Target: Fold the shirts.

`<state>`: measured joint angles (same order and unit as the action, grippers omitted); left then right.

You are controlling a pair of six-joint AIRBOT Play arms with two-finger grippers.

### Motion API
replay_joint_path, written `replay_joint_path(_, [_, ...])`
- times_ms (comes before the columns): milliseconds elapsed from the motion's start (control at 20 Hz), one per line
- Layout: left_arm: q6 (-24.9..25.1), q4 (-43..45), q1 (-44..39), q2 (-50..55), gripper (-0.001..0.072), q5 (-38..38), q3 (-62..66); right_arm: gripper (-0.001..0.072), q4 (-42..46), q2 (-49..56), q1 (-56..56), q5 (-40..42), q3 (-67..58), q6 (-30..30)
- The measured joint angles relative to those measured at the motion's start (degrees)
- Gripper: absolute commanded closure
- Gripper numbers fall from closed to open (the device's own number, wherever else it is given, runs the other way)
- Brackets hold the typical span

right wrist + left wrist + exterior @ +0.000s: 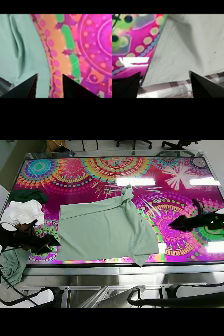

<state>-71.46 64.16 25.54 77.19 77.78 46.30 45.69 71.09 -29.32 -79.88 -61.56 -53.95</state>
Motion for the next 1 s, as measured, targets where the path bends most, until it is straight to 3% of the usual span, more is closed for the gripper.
replay_joint_path(250, [2.0, -3.0, 0.7, -1.2, 0.0042, -2.9, -7.3, 0.0347, -0.1, 0.1, 4.7, 4.4, 8.6, 2.2])
replay_joint_path(300, [3.0, -4.8, 0.7, -1.2, 0.0137, -3.3, -8.0, 0.0348, -0.3, 0.3, 5.9, 5.0, 9.2, 2.6])
replay_joint_path(350, [3.8, -6.1, 0.5, -1.2, 0.0292, -4.1, -8.6, 0.0348, -0.7, 0.5, 7.2, 5.3, 9.6, 2.6])
replay_joint_path(400, [4.7, -6.7, 0.0, -1.1, 0.0356, -5.0, -9.1, 0.0348, -1.3, 0.8, 8.7, 5.5, 9.9, 2.8])
replay_joint_path(550, [6.3, -8.5, -2.2, -1.1, 0.0361, -6.0, -9.7, 0.0348, -2.2, 2.1, 12.2, 6.0, 10.4, 3.0])
replay_joint_path(600, [6.6, -8.9, -2.9, -1.1, 0.0588, -6.0, -9.7, 0.0351, -2.3, 2.6, 13.1, 6.2, 10.5, 3.0])
replay_joint_path(650, [6.8, -9.2, -3.5, -1.1, 0.0690, -6.1, -9.8, 0.0353, -2.4, 3.0, 13.8, 6.4, 10.5, 3.1])
replay_joint_path(700, [7.1, -9.2, -4.0, -1.1, 0.0691, -6.1, -9.8, 0.0365, -2.5, 3.3, 14.2, 6.5, 10.6, 3.1])
replay_joint_path(750, [7.1, -9.4, -4.3, -1.1, 0.0691, -6.1, -9.8, 0.0529, -2.4, 3.5, 14.5, 6.6, 10.5, 3.3])
replay_joint_path(800, [7.3, -9.4, -4.5, -1.1, 0.0693, -6.1, -9.7, 0.0610, -1.7, 3.7, 14.8, 7.2, 10.4, 3.5])
replay_joint_path(900, [7.2, -9.6, -4.7, -1.2, 0.0694, -5.9, -8.5, 0.0693, -0.8, 3.9, 15.0, 7.2, 9.2, 4.1])
replay_joint_path(1000, [6.4, -9.7, -4.9, -2.1, 0.0694, -4.7, -5.7, 0.0694, -0.3, 3.4, 15.1, 7.3, 6.7, 4.3])
